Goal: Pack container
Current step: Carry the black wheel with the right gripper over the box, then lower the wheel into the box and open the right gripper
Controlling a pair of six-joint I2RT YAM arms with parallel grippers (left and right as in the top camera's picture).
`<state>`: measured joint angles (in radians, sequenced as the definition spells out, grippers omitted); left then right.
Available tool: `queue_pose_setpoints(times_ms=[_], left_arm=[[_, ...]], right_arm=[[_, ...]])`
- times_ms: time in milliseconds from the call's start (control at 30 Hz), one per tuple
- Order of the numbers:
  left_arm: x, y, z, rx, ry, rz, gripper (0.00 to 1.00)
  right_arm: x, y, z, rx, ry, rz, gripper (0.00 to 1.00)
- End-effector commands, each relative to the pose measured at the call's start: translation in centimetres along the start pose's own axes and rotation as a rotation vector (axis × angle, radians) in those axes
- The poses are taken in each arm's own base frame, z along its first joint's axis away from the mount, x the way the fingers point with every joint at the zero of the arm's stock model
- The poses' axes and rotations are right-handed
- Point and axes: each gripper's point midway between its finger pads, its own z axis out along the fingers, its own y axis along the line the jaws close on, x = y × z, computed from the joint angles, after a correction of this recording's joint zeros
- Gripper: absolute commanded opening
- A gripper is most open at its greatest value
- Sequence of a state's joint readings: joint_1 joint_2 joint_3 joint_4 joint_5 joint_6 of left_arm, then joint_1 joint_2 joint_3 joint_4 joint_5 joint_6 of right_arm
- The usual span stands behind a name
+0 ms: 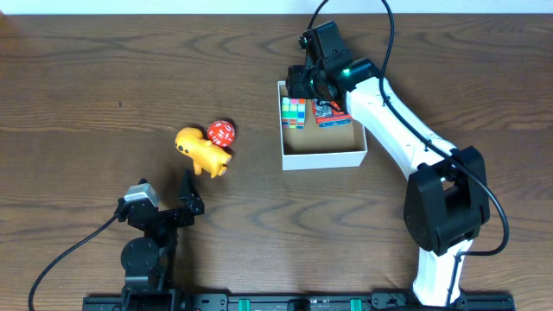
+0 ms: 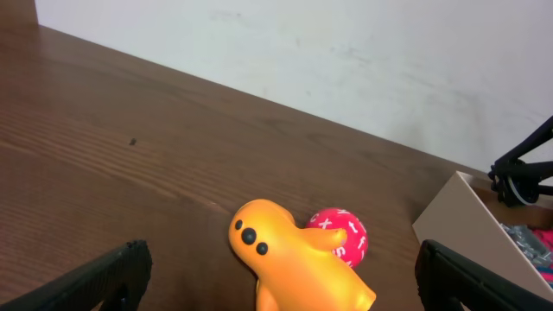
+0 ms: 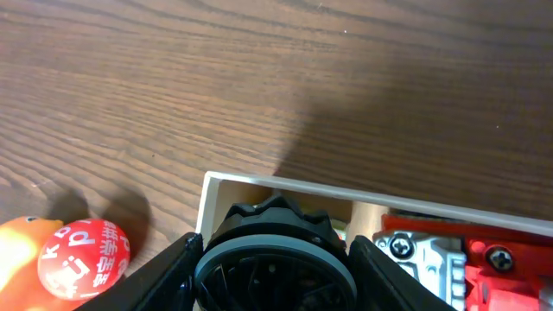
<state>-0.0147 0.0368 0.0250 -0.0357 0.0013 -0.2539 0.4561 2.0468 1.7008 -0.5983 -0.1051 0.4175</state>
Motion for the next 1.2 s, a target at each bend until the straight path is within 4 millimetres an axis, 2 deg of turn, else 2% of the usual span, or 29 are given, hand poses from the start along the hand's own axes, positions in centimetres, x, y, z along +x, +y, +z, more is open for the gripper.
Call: queue_pose_setpoints(times_ms=[0,133,467,900,1167], left_arm=[[1.7,0.8,0.1,-0.030,0.050,0.019,0.98],[1.7,0.8,0.1,-0.030,0.050,0.019,0.98],[1.7,0.8,0.1,-0.030,0.050,0.019,0.98],[1.7,0.8,0.1,-0.030,0.050,0.019,0.98],[1.7,0.8,0.1,-0.030,0.050,0.019,0.98]], right_arm=[[0.4,0.3,0.2,0.003,0.018,0.011,0.54],[1.4,-0.2,0.5,0.021,0.056,0.015,0.54],[1.1,-0.7,0.6,0.029,0.047,0.021,0.54],[2.0,-1.4,1.8,0.054,0.073,0.024,0.55],[2.1,-1.5,1.9,0.055,0.076,0.024,0.59]])
